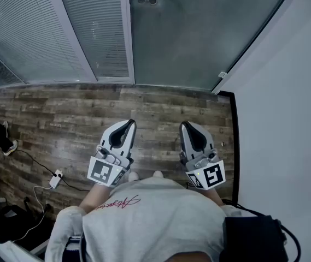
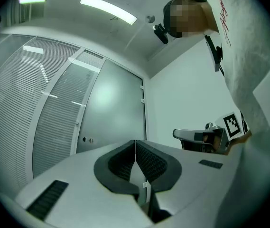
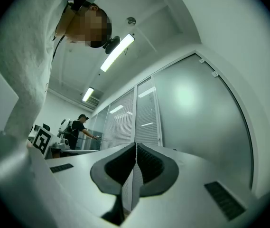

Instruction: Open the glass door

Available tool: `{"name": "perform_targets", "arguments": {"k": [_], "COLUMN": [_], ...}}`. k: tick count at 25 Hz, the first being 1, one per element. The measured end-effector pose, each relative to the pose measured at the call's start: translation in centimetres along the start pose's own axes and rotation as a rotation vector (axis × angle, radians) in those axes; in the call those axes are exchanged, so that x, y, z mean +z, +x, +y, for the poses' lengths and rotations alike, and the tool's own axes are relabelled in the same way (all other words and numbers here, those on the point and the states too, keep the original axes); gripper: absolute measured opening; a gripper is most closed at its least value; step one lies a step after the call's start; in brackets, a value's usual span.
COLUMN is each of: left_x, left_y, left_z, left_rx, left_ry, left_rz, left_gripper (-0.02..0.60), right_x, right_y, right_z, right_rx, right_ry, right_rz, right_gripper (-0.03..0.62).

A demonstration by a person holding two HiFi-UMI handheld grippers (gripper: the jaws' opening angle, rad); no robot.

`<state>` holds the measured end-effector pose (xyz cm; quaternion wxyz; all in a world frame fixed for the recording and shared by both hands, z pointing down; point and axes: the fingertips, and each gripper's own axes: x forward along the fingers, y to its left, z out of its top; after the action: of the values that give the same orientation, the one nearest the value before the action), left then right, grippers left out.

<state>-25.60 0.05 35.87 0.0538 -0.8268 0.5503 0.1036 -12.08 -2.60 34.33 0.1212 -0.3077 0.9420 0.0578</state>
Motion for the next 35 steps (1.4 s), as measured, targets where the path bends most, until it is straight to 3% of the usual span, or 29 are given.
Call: {"name": "perform_targets", "arguments": {"k": [12,22,30,35], "left_x": [0.1,-0.3,-1.2,-1.4], "left_y": [0.7,2.9,3.3,5.3], "left_z": [-1.6,-3.9,-2.7,-1.2], "left_rx": [0.009,0.072,0.144,0.133], "left_ry": [0.012,0.027,0.028,0.032], "left_rz": [0.001,-0.030,-0.015,-0.025], "left_gripper": [0.017,0.017,0.017,0.017], "right_x": [1.2,0.5,-1.0,-1.6], "right_y": [-1.7,-3.3,-2.4,-0.8], "right_z": [-2.2,-5.4,-7.1,-8.1], "right_rx": [-0.022,0.028,0.060,0.057], "right_ry": [0.029,0.045,0.062,0.060], "right_rz": [-0.054,-0.036,-0.011,-0.010], "right_gripper": [0.026,0.025,0.026,0.026]}}
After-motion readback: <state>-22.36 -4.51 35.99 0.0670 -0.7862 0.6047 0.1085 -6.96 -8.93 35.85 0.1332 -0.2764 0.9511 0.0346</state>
